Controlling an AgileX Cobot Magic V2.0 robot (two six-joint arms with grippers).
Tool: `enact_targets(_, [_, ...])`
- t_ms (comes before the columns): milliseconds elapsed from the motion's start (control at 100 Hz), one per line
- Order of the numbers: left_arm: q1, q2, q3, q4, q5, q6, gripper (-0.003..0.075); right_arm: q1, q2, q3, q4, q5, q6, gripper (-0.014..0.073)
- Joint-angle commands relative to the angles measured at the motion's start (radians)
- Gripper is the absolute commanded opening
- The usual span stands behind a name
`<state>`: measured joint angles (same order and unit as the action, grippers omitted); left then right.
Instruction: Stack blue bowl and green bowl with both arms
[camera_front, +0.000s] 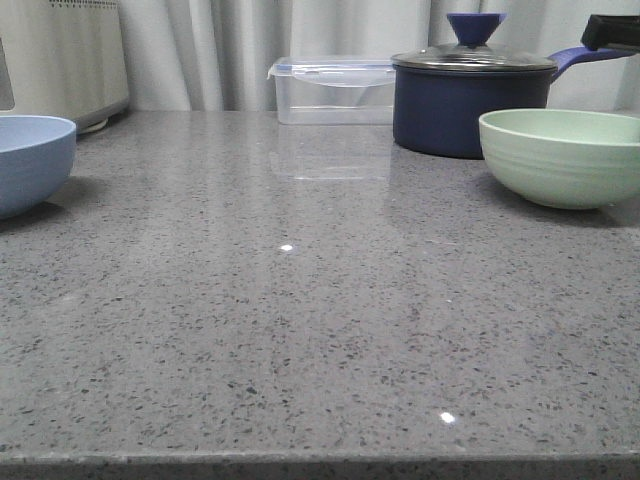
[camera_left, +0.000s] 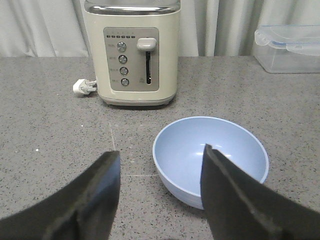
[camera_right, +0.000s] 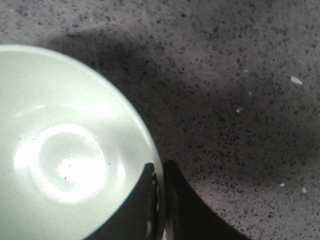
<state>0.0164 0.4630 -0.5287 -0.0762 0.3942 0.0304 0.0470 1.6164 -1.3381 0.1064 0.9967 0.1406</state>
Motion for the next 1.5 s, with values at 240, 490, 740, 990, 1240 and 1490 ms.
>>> enact_targets(240, [0.000,0.013,-0.032,-0.010,-0.068,-0.012,0.0367,0.203,-0.037,-0.102,0.100,-0.061,-0.064,-0.0080])
enact_targets(490, [0.000,0.013,-0.032,-0.010,-0.068,-0.012,0.0367,0.355,0.035,-0.164,0.108,-0.087,-0.064,-0.0080])
enact_targets(740, [0.000,0.013,-0.032,-0.010,-0.068,-0.012,0.0367,0.384,0.099,-0.211,0.110,-0.067,-0.064,-0.0055])
enact_targets(990, [0.000,0.013,-0.032,-0.010,-0.068,-0.012,0.0367,0.384,0.106,-0.211,0.110,-0.068,-0.063,0.0177])
enact_targets(1240, [0.000,0.013,-0.032,-0.010,-0.068,-0.012,0.0367,0.383,0.085,-0.211,0.103,-0.073,-0.062,0.0183])
enact_targets(1490, [0.000,0.013,-0.032,-0.010,-0.068,-0.012,0.0367,0.383,-0.041,-0.173,0.055,-0.081,-0.062,0.0178])
